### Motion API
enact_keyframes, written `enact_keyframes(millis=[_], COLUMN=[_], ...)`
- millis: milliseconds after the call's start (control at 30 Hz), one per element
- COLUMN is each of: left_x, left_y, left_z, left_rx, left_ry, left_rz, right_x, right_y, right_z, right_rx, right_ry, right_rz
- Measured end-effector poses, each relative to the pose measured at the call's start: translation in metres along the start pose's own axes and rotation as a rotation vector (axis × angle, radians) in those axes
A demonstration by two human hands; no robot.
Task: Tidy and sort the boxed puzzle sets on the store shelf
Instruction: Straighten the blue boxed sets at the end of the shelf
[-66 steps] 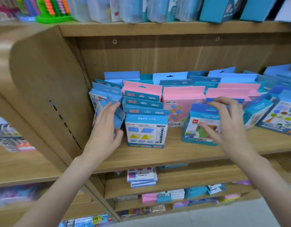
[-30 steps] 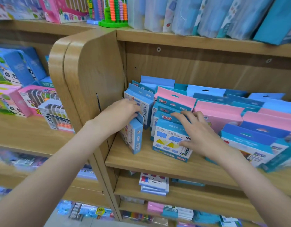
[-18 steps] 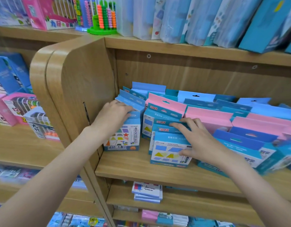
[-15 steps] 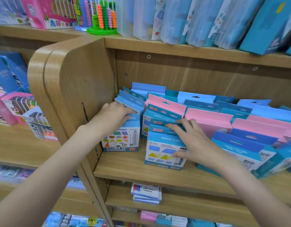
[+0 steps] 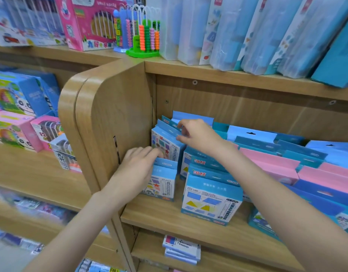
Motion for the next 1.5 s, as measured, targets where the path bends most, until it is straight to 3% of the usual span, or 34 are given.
enact_keyframes(millis=[133, 233, 333, 467, 600, 767, 867, 967, 1067, 1367, 1500], left_x=[-0.001, 0.002, -0.003, -0.009, 0.001, 0.005, 0.006, 0.003, 0.000, 0.006, 0.004], left_y=[0.006, 0.008, 0.007, 0.006, 0.003, -0.006, -0.005, -0.004, -0.005, -0.007, -0.007], left_z=[0.005, 0.007, 0.011, 0.012, 0.012, 0.012, 0.012, 0.010, 0.008, 0.010, 0.015], left_rx=[0.006, -0.004, -0.080, -0.102, -0.061, -0.038, -0.048, -0.039, -0.047, -0.113, -0.129], left_ry=[-0.048, -0.075, 0.006, 0.040, -0.088, -0.147, -0.130, -0.157, -0.187, -0.189, -0.140], left_rz=[-0.020, -0.041, -0.098, -0.145, -0.103, -0.084, -0.075, -0.071, -0.082, -0.016, -0.028], right_x=[0.013, 0.009, 0.017, 0.024, 0.025, 0.014, 0.006, 0.029, 0.038, 0.034, 0.020], right_y=[-0.020, -0.020, -0.018, -0.010, 0.008, 0.002, -0.019, -0.036, -0.045, -0.026, -0.019], right_z=[0.010, -0.002, -0.008, 0.005, 0.012, -0.004, -0.021, -0.026, -0.023, -0.006, -0.013], right_rx=[-0.044, 0.035, 0.047, -0.070, -0.165, -0.106, 0.014, 0.110, 0.121, -0.057, -0.010], right_ry=[0.191, 0.166, 0.188, -0.032, -0.160, -0.321, -0.219, -0.069, 0.052, -0.129, -0.084], right_rz=[0.015, -0.041, 0.040, 0.076, 0.157, 0.140, 0.019, 0.154, 0.141, 0.185, -0.019])
Point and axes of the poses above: each hand's wrist, its own y-axis away from the middle knuckle, its own x-axis out of the palm, z = x × y, the point moved 10 cm from there along -y, towards the middle knuckle, and after that the axes turned 14 degrees about y, right-handed, at the moved point
